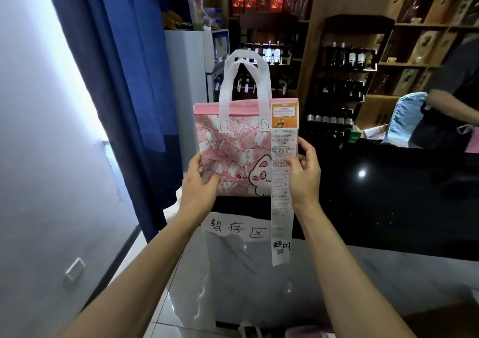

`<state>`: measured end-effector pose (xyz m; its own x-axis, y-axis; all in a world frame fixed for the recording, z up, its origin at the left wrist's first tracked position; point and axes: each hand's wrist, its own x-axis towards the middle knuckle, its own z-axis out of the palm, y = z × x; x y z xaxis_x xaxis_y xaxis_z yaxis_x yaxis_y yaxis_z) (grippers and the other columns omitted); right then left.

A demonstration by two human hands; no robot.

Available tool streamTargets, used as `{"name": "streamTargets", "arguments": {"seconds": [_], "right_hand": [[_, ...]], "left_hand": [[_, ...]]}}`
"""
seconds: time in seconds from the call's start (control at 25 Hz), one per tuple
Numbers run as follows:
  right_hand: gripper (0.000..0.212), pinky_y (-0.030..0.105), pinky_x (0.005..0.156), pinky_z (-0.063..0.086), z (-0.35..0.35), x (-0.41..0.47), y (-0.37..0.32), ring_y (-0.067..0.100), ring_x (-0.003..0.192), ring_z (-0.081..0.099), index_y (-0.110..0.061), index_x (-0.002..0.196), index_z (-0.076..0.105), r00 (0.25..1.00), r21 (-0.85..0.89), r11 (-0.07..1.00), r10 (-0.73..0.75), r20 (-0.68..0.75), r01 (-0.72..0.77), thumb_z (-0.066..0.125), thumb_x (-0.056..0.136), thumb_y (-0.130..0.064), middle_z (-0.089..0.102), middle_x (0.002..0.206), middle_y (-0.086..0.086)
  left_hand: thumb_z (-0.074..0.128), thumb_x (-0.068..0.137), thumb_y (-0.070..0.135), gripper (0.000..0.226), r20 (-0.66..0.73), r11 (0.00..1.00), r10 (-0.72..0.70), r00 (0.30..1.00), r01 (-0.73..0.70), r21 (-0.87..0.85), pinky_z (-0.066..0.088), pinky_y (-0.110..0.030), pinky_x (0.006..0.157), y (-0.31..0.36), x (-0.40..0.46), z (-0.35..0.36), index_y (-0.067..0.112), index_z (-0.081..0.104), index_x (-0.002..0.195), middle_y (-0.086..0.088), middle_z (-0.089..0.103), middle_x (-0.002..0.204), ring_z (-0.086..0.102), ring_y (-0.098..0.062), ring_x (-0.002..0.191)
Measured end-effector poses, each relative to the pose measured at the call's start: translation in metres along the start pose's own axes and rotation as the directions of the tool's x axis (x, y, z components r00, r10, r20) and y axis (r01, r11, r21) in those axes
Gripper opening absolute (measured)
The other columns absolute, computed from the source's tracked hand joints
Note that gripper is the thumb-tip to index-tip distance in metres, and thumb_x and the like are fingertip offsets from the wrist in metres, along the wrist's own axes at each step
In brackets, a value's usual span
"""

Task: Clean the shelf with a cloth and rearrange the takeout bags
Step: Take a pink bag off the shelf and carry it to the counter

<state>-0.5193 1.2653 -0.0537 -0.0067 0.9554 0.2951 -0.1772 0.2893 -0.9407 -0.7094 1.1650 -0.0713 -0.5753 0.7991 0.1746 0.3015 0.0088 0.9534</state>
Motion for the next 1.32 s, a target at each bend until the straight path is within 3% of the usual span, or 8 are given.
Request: {"name": "streamTargets", "arguments": {"seconds": [0.32, 0.6, 0.68, 0.76, 0.92, 1.08, 1.2, 1.32], "right_hand": [[0.024, 0.019, 0.067, 0.057, 0.012, 0.039, 0.037, 0.010, 0.093, 0.074, -0.014, 0.119, 0.060, 0.995, 0.023, 0.998, 0.064, -0.081, -0.062, 0.058, 0.095, -0.007, 0.073, 0.107, 0.000], [0.017, 0.011, 0.066, 0.054, 0.007, 0.041, 0.049, -0.003, 0.092, 0.070, -0.023, 0.111, 0.063, 0.998, -0.109, 0.994, 0.018, -0.066, -0.025, 0.061, 0.095, -0.017, 0.073, 0.104, -0.009], [0.019, 0.013, 0.069, 0.054, 0.002, 0.039, 0.049, -0.002, 0.093, 0.070, -0.023, 0.114, 0.064, 0.998, -0.153, 0.988, 0.007, -0.066, -0.017, 0.062, 0.095, -0.021, 0.073, 0.105, -0.010], [0.022, 0.016, 0.074, 0.054, -0.004, 0.037, 0.048, 0.000, 0.096, 0.069, -0.024, 0.117, 0.064, 0.997, -0.202, 0.979, 0.000, -0.080, -0.016, 0.063, 0.095, -0.026, 0.072, 0.107, -0.011], [0.027, 0.027, 0.091, 0.055, -0.017, 0.025, 0.048, 0.001, 0.106, 0.064, -0.025, 0.120, 0.062, 0.993, -0.266, 0.964, -0.017, -0.115, -0.014, 0.064, 0.094, -0.028, 0.068, 0.113, -0.013], [0.032, 0.037, 0.100, 0.053, -0.028, 0.007, 0.049, 0.008, 0.114, 0.061, -0.023, 0.126, 0.059, 0.996, -0.317, 0.948, -0.010, -0.091, -0.020, 0.064, 0.094, -0.026, 0.065, 0.123, -0.007], [0.028, 0.035, 0.101, 0.050, -0.032, -0.008, 0.044, 0.008, 0.117, 0.057, -0.030, 0.123, 0.058, 0.996, -0.374, 0.927, -0.057, -0.072, 0.026, 0.061, 0.095, -0.029, 0.060, 0.126, -0.009], [0.028, 0.031, 0.096, 0.049, -0.030, -0.026, 0.039, 0.007, 0.117, 0.054, -0.032, 0.124, 0.056, 0.986, -0.482, 0.860, -0.162, 0.049, 0.165, 0.058, 0.096, -0.031, 0.056, 0.125, -0.012]], "left_hand": [[0.060, 0.092, 0.020, 0.065, 0.090, 0.999, 0.023, 0.996, -0.025, 0.022, 0.043, -0.045, 0.110, -0.019, 0.051, 0.017, 0.041, 0.032, 0.147, 0.013, 0.050, 0.142, 0.050, -0.011, 0.129], [0.057, 0.092, 0.016, 0.062, 0.070, 0.998, 0.046, 0.996, -0.048, 0.032, 0.050, -0.040, 0.104, -0.020, 0.056, 0.014, 0.048, 0.036, 0.141, 0.018, 0.057, 0.128, 0.057, -0.005, 0.118], [0.055, 0.093, 0.019, 0.060, 0.084, 1.000, 0.015, 0.996, -0.017, 0.026, 0.053, -0.033, 0.099, -0.018, 0.053, 0.012, 0.051, 0.037, 0.140, 0.026, 0.060, 0.121, 0.061, -0.002, 0.112], [0.055, 0.096, 0.025, 0.057, 0.100, 0.999, -0.007, 0.995, 0.003, 0.049, 0.052, -0.028, 0.096, -0.016, 0.049, 0.009, 0.047, 0.035, 0.144, 0.024, 0.059, 0.125, 0.060, -0.004, 0.114], [0.057, 0.095, 0.027, 0.050, 0.055, 0.993, -0.008, 0.998, 0.001, 0.121, 0.052, -0.042, 0.100, -0.016, 0.032, 0.007, 0.038, 0.043, 0.142, 0.020, 0.054, 0.125, 0.057, -0.012, 0.119], [0.058, 0.096, 0.031, 0.043, 0.034, 0.980, -0.016, 0.999, 0.009, 0.200, 0.046, -0.035, 0.102, -0.019, 0.015, 0.009, 0.028, 0.052, 0.138, 0.006, 0.055, 0.134, 0.054, -0.011, 0.117], [0.057, 0.095, 0.025, 0.038, 0.049, 0.970, 0.003, 0.999, -0.015, 0.243, 0.045, -0.035, 0.102, -0.017, 0.001, 0.007, 0.027, 0.056, 0.132, 0.008, 0.056, 0.126, 0.054, -0.014, 0.118], [0.054, 0.093, 0.024, 0.034, 0.065, 0.935, 0.081, 0.995, -0.099, 0.341, 0.044, -0.033, 0.098, -0.012, -0.018, 0.003, 0.032, 0.058, 0.126, 0.013, 0.056, 0.118, 0.053, -0.014, 0.116]]}}
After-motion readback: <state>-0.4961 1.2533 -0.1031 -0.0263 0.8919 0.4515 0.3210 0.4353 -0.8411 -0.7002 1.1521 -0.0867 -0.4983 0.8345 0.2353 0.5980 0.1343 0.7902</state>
